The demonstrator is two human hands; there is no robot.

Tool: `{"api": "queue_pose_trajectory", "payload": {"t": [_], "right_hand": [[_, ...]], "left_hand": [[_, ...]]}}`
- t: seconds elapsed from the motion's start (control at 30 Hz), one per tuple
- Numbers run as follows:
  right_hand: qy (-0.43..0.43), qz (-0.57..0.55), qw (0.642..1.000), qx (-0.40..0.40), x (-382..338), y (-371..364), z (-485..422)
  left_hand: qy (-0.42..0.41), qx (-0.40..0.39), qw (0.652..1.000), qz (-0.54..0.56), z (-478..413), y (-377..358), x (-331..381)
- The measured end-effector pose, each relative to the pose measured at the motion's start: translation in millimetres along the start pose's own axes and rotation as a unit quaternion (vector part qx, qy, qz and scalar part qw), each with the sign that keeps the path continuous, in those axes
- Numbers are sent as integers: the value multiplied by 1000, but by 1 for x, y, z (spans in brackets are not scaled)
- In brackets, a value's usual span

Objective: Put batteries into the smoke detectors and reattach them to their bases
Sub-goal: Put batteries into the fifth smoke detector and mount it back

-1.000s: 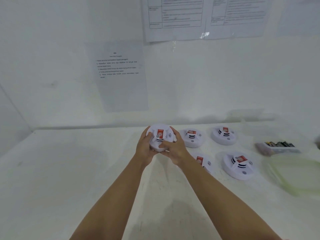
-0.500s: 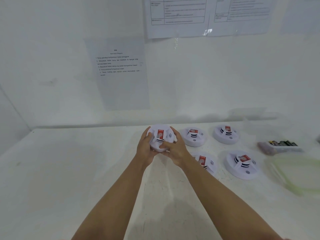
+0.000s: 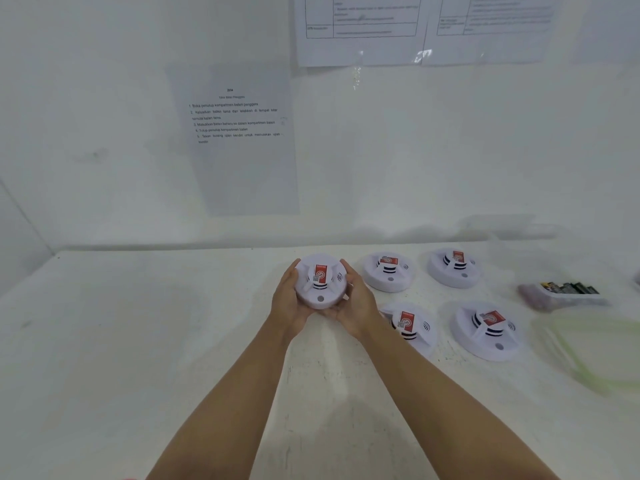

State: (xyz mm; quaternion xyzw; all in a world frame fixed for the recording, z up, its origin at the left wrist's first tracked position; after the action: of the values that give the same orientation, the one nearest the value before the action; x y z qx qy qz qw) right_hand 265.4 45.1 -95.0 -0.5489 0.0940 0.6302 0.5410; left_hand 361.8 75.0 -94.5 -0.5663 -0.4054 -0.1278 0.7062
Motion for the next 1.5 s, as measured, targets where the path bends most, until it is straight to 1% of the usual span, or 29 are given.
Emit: {"api": "queue_pose_trajectory", "payload": {"t": [0.1, 0.2, 0.37, 0.43, 0.57, 0.7, 0.8, 0.93, 1.0, 1.17, 1.33, 1.4, 1.5], "right_hand": [[7, 10, 1000, 11, -1, 2, -3], [17, 11, 999, 30, -6, 7, -3], [21, 17, 999, 33, -7, 8, -4], [18, 25, 999, 43, -5, 10, -6], [14, 24, 998, 56, -6, 12, -7], [6, 17, 998, 58, -7, 11, -5], [2, 13, 998, 63, -8, 11, -3], [-1, 16, 998, 66, -8, 10, -1], [0, 21, 998, 66, -9, 9, 1], [7, 25, 998, 63, -12, 7, 4], [4, 39, 997, 65, -12, 5, 6], [4, 39, 997, 69, -12, 6, 5], [11, 42, 997, 65, -12, 5, 5]], "left_hand": [[6, -16, 1000, -2, -2, -4, -1], [18, -14, 1000, 8, -5, -1, -4], [15, -7, 999, -44, -11, 4, -6], [23, -20, 998, -56, -15, 3, -9], [0, -2, 999, -49, -15, 8, -6], [3, -19, 1000, -16, -16, 3, -8], [10, -2, 1000, -5, -20, 7, -9], [15, 17, 1000, -22, -22, 12, -9], [17, 15, 999, -26, -22, 11, -9], [22, 7, 1000, 1, -23, 10, -10], [18, 7, 1000, -19, -22, 9, -8], [14, -4, 1000, -26, -20, 6, -6], [9, -4, 1000, -10, -20, 5, -6]]}}
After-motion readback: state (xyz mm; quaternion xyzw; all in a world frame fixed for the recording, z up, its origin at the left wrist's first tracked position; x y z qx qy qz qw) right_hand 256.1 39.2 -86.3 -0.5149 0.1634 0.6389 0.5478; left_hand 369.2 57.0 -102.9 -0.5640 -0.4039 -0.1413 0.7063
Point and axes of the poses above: each hand's wrist, its own z-axis away from the middle knuckle, its own y-axis out of the back of the hand, x = y × z, the point moved 9 cm from there along -z, towards the middle knuckle, and after that the axes turned 10 degrees about z, right-handed, at the moved point
